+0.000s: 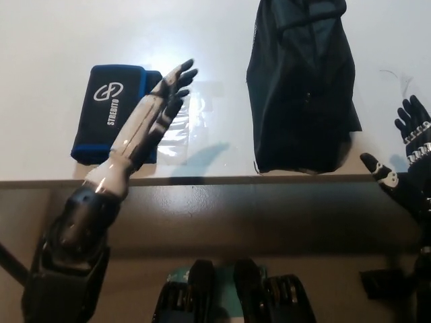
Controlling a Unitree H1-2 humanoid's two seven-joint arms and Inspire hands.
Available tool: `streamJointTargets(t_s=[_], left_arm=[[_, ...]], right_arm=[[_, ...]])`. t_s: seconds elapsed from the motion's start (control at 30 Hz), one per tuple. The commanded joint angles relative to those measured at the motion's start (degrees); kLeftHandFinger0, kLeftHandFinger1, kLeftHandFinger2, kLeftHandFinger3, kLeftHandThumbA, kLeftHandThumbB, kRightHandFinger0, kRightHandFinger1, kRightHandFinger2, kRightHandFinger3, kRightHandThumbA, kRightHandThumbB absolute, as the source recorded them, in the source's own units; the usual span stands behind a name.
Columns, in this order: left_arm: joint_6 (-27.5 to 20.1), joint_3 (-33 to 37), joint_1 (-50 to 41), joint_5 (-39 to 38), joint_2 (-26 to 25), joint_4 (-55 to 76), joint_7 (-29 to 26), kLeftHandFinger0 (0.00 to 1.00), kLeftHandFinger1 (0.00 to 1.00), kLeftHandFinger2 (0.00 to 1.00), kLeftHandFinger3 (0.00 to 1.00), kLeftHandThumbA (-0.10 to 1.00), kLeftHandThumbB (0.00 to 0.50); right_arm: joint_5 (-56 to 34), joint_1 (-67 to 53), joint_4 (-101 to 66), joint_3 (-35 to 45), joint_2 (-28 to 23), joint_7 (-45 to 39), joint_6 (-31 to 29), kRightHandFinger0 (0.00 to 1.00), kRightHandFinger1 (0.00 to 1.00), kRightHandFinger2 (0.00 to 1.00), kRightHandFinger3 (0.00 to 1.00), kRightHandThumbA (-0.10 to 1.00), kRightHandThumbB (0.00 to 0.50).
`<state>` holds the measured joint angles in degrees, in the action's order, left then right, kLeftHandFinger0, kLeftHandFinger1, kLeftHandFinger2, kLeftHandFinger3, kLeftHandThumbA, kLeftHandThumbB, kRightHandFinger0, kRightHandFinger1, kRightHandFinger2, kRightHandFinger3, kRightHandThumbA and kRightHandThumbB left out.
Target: Use both hands to pick up the lunch bag on the right hand side and smoothly move it near the note book on the left hand side
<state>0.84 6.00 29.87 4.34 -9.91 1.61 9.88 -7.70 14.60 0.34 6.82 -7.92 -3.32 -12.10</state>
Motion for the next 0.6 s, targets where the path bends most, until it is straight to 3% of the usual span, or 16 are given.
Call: streamJointTargets(t_s=[0.0,0.13,0.23,0.57], left_arm=[[4.81,-1.24,4.75,-4.30,2.45,-3.55,0.99,1.00,1.00,1.00,1.00,1.00,0.340],[7.90,-3.03,8.75,-7.47,4.77,-8.76,1.54,1.00,1.00,1.00,1.00,1.00,0.386],[8.88,-3.73,11.06,-7.56,5.95,-12.25,1.16,1.00,1.00,1.00,1.00,1.00,0.384],[7.80,-7.37,17.87,-10.72,9.97,-24.77,-0.43,1.00,1.00,1.00,1.00,1.00,0.370]], right_arm=[[-4.09,3.67,2.29,0.32,-0.42,-1.76,1.41,1.00,1.00,1.00,1.00,1.00,0.263],[-5.14,7.11,7.95,0.50,-0.25,-2.44,-0.10,1.00,1.00,1.00,1.00,1.00,0.264],[-6.07,9.16,11.26,0.84,-0.10,-2.70,0.04,1.00,1.00,1.00,1.00,1.00,0.290],[-7.28,13.81,16.78,1.19,0.18,-3.22,-0.31,1.00,1.00,1.00,1.00,1.00,0.303]])
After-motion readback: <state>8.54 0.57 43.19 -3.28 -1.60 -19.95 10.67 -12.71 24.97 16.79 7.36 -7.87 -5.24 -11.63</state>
